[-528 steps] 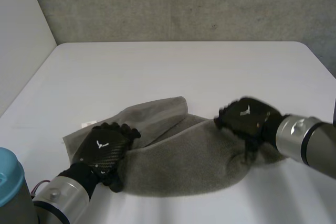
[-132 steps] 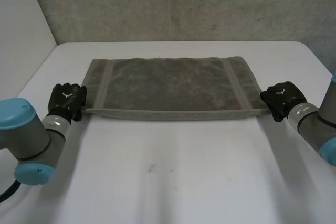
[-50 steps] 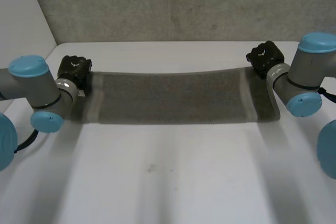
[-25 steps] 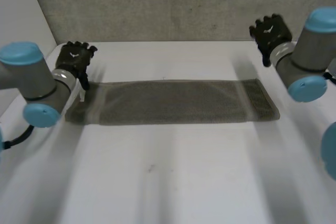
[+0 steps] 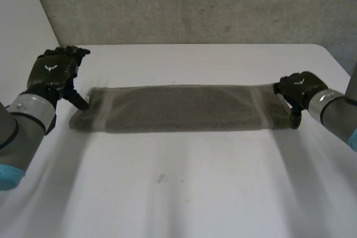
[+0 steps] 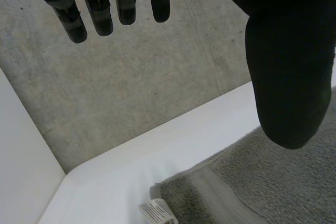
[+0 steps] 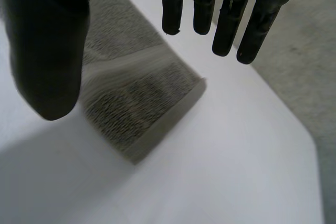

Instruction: Fold the towel.

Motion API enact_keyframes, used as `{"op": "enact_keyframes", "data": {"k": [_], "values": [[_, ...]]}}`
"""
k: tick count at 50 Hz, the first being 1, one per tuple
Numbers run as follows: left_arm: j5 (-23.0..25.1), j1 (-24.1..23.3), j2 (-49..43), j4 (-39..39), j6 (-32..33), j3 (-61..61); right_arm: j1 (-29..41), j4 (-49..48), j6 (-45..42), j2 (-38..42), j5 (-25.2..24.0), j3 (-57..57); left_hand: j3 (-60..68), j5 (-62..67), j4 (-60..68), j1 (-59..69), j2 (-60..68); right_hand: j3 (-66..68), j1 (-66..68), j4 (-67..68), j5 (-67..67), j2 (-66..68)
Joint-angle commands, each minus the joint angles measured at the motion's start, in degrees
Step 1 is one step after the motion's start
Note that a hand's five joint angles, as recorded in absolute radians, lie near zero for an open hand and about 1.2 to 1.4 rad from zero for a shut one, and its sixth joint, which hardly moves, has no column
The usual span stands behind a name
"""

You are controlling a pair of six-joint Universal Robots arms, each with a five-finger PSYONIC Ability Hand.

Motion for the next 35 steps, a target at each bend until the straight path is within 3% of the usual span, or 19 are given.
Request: {"op": "enact_keyframes", "data": {"k": [1, 13, 15, 17, 21, 32, 35], "values": [[-0.04, -0.25, -0.77, 4.59, -1.59, -3.13, -2.20, -8.46, 1.28, 4.44, -5.35, 2.86, 0.54, -1.99, 0.48, -0.06, 0.46, 2.50, 2.61, 2.53, 1.42, 2.86], [-0.04, -0.07, -1.12, 5.38, -2.20, -4.54, -3.52, -13.40, 0.94, 11.04, -5.18, 1.28, 0.54, -1.99, 0.48, -0.06, 0.46, 13.43, 13.54, 13.46, 12.35, 13.79], [-0.04, -0.07, -1.12, 5.38, -2.20, -4.71, -3.52, -13.40, 0.85, 11.74, -5.18, 0.48, 0.54, -1.99, 0.48, -0.06, 0.46, 19.83, 19.93, 19.85, 18.74, 20.18], [0.05, -0.16, -1.12, 5.47, -2.20, -5.06, -4.65, -13.49, 0.85, 13.14, -4.74, -1.00, 0.54, -1.99, 0.48, -0.06, 0.46, 43.24, 43.34, 43.26, 42.15, 43.59], [-0.04, -0.16, -1.12, 5.73, -2.12, -5.33, -6.07, -13.40, 0.59, 14.64, -3.60, -2.85, 0.54, -1.99, 0.48, -0.06, 0.46, 59.43, 59.54, 59.46, 58.35, 59.79], [0.05, 0.10, -1.12, 6.35, -2.12, -6.12, -11.34, -10.24, -2.58, 13.41, 1.15, -4.17, 0.54, -1.99, 0.48, -0.06, 0.46, 59.46, 59.57, 59.49, 58.38, 59.82], [0.05, 0.28, -1.04, 6.35, -2.12, -6.21, -15.37, -3.67, -9.67, 12.10, 2.03, -4.87, 0.54, -1.99, 0.48, -0.06, 0.46, 59.46, 59.57, 59.49, 58.38, 59.82]]}}
